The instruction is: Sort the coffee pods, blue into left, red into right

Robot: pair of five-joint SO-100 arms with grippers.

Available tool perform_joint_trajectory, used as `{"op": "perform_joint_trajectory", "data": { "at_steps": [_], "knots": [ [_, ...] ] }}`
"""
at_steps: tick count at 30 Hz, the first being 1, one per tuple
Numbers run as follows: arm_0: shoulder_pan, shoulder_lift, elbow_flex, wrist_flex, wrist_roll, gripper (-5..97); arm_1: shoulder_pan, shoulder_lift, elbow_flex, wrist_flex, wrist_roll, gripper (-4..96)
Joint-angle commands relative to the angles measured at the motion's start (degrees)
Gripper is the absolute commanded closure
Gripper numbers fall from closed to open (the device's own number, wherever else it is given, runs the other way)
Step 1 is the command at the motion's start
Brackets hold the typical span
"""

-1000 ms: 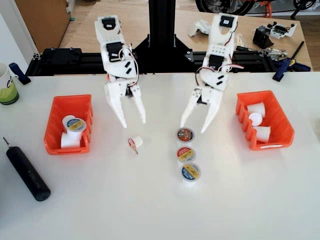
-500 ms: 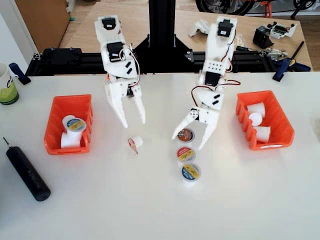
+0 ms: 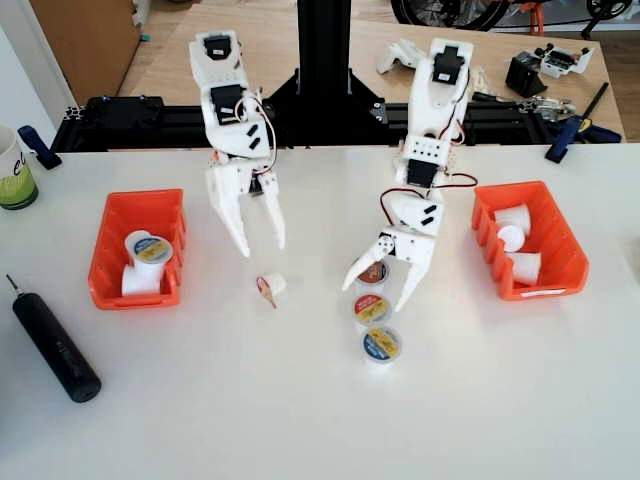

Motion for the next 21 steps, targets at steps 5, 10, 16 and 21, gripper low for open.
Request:
{"op": "perform_joint_trajectory", "data": {
  "at_steps": [5, 10, 16, 21],
  "knots": [
    [0.26, 0.0, -2.37, -0.97, -0.26, 72, 1.32, -3.52, -7.29, 0.0, -1.67, 56.2],
    [0.26, -0.26, -2.46, -1.05, -0.18, 72, 1.41, -7.21, -9.67, -1.58, -0.62, 58.5],
    [0.26, -0.53, -2.55, -1.23, -0.26, 72, 1.41, -8.35, -10.46, -0.62, 0.18, 60.1],
    [0.09, -1.93, -2.46, -2.64, 0.0, 72, 1.49, -8.88, -10.46, -0.7, 0.35, 66.0]
  ]
}}
